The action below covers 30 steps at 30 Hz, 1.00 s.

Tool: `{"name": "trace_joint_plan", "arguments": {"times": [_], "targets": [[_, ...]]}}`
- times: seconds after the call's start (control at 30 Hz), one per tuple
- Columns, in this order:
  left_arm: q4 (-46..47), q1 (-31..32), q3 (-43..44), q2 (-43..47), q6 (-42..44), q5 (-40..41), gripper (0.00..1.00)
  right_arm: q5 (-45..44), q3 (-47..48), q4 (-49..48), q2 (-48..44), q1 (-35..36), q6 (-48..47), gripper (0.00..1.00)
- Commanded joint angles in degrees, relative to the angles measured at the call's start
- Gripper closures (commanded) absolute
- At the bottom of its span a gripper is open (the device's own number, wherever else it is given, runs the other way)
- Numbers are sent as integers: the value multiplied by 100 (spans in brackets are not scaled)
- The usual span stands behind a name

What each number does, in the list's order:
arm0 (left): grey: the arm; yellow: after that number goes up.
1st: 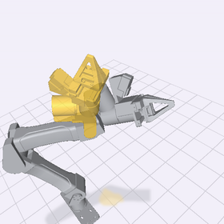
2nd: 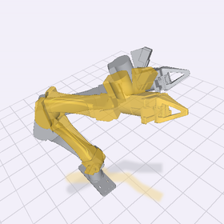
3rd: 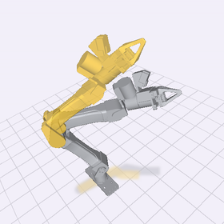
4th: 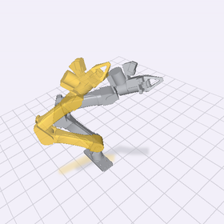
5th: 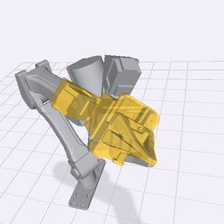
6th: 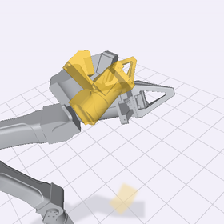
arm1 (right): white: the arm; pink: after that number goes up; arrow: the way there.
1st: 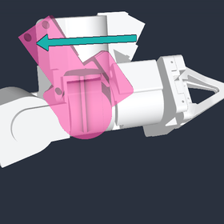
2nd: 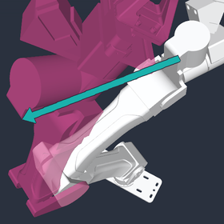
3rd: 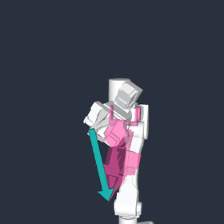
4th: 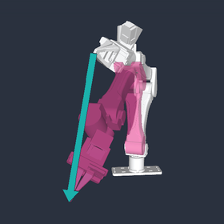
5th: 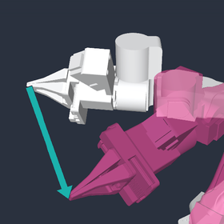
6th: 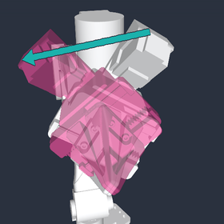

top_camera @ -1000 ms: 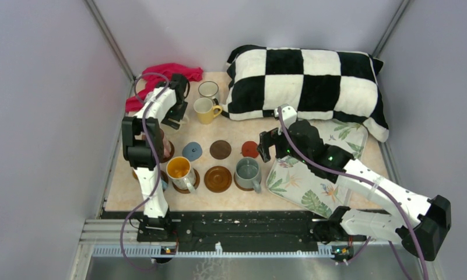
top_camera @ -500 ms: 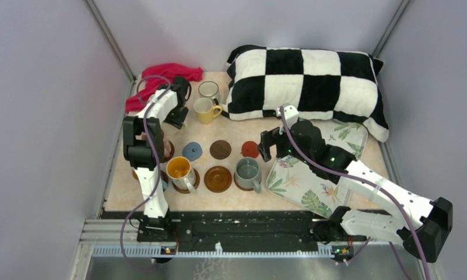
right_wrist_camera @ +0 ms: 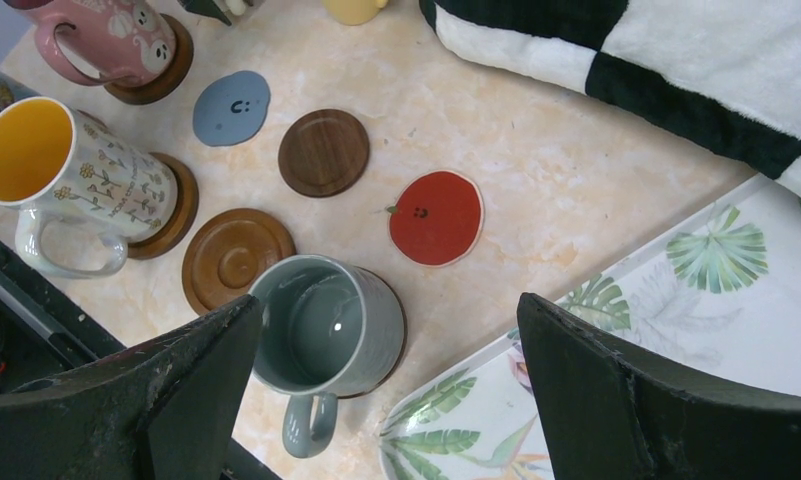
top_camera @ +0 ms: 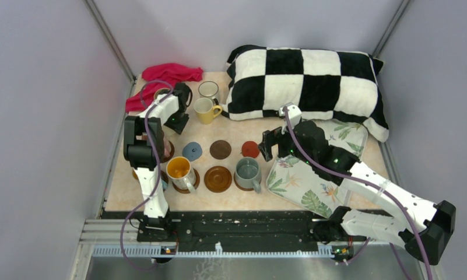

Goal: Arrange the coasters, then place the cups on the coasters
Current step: Pick up the cup at the center of the board.

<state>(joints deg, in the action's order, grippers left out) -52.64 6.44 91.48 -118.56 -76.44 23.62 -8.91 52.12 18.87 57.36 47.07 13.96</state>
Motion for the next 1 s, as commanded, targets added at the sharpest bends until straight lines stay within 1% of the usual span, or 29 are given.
{"name": "trace_joint_plan", "arguments": {"times": [0.0, 0.07, 0.13, 0.2, 0.3, 0.4, 0.53, 0.8, 0.97], "targets": [[120, -2, -162, 315, 163, 67, 65, -55, 102, -113, -141, -39, -24, 1], [138, -2, -164, 316, 203, 33, 73, -65, 111, -105, -109, -35, -24, 1], [148, 6, -157, 331, 232, 22, 77, -67, 106, -101, -73, -38, -35, 1], [143, 6, -157, 355, 248, 26, 87, -60, 100, -115, -36, -37, -34, 1], [123, 7, -193, 377, 259, 28, 99, -62, 88, -133, -15, -31, -33, 1], [79, 28, -189, 354, 328, 1, 100, -62, 115, -124, -20, -40, -38, 1], [36, 156, -161, 419, 493, 173, 100, -28, 100, -171, -4, -36, -33, 1], [124, 355, -182, 707, 1075, 340, 100, -125, 107, -142, -104, -33, -42, 1], [263, 419, -340, 925, 1410, 440, 100, -75, 111, -178, -102, -33, -33, 1]]}}
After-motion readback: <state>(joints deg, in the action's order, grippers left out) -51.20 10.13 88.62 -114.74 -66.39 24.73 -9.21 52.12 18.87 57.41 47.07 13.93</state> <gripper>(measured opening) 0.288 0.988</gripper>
